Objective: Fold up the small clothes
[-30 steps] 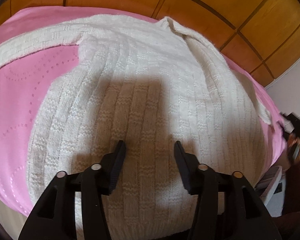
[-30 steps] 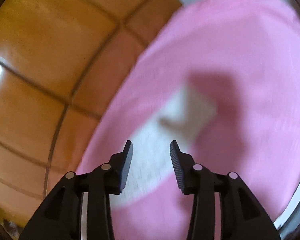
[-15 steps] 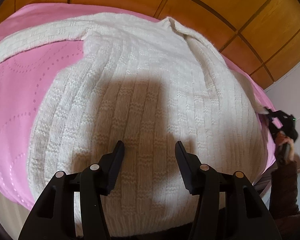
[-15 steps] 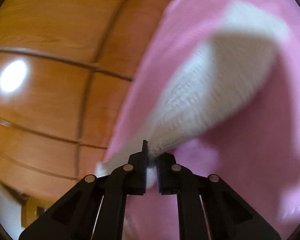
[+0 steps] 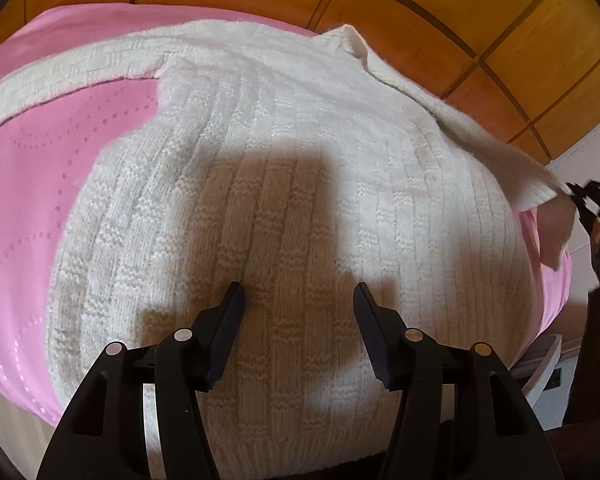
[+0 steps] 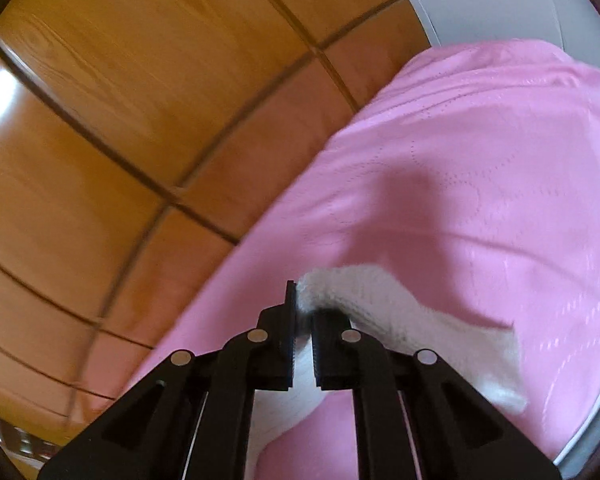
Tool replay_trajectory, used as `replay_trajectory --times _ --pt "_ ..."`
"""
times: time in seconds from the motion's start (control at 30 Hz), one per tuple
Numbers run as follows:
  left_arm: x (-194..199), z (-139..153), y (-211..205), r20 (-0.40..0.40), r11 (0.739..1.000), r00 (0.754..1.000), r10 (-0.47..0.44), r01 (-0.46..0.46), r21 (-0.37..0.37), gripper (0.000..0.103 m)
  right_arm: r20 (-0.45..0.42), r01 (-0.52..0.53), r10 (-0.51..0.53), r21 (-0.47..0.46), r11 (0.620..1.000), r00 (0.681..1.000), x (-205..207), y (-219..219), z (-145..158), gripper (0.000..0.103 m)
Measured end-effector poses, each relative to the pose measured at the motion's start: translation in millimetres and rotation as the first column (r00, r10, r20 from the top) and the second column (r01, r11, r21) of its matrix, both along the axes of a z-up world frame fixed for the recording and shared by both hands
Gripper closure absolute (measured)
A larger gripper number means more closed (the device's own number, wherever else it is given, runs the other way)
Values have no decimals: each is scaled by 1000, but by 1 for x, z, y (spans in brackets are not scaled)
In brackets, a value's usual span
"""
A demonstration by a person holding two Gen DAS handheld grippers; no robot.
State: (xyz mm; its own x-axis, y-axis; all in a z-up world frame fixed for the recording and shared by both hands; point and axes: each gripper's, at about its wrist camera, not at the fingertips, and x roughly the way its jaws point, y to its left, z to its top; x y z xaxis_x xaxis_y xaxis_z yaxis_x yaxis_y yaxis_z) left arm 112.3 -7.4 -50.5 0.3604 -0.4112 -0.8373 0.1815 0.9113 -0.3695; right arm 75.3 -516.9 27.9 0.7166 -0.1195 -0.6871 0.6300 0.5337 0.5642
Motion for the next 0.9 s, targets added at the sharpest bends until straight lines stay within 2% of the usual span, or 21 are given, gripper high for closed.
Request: replay_trajectory --times 0.07,0.1,0.2,0.23,0.27,0.33,0.37,0.47,0.5,0.63,0.7,0.83,0.9 --pt "0 0 0 -1 1000 1000 -5 5 1 48 -131 -5 6 12 1000 991 38 -19 -14 94" --pt "1 0 0 -2 1000 1000 -5 5 -2 48 -157 23 -21 9 1000 987 43 -28 -21 90" --pt "0 -1 3 -5 1000 1000 1 -1 -11 48 -119 26 -24 14 1000 993 71 -48 -28 72" --pt "0 -1 3 -4 1000 1000 2 -2 -11 48 -109 44 -43 2 999 993 75 -52 -28 65" --pt "-1 -1 4 -3 1000 1000 3 -3 -11 48 -64 64 -66 -35 997 996 75 -55 -23 61" --pt "-2 -1 4 -2 1000 1000 6 -6 -13 48 -11 81 -82 -67 994 997 72 -57 -17 35" --pt "-2 -2 5 -3 1000 1000 6 -6 -14 48 46 69 -66 -67 995 997 68 -56 -16 31" --pt "0 -2 3 -4 1000 1000 -7 7 -14 43 35 63 -59 -116 991 998 58 -55 -15 31" --pt "0 -2 2 -4 1000 1000 -9 9 -11 43 41 64 -61 -101 993 997 50 -53 -13 31" --pt "2 -2 4 -5 1000 1000 -4 4 -16 43 54 6 -6 12 1000 999 23 -42 -40 45" --pt "2 -1 3 -6 1000 1000 -7 7 -12 43 68 -63 55 115 991 996 17 -29 -69 49" --pt "2 2 0 -4 1000 1000 -9 9 -3 43 76 -94 78 242 966 994 21 -5 -109 53" --pt "2 3 0 -3 1000 1000 -5 5 -1 43 119 -81 48 292 953 992 24 1 -123 53"
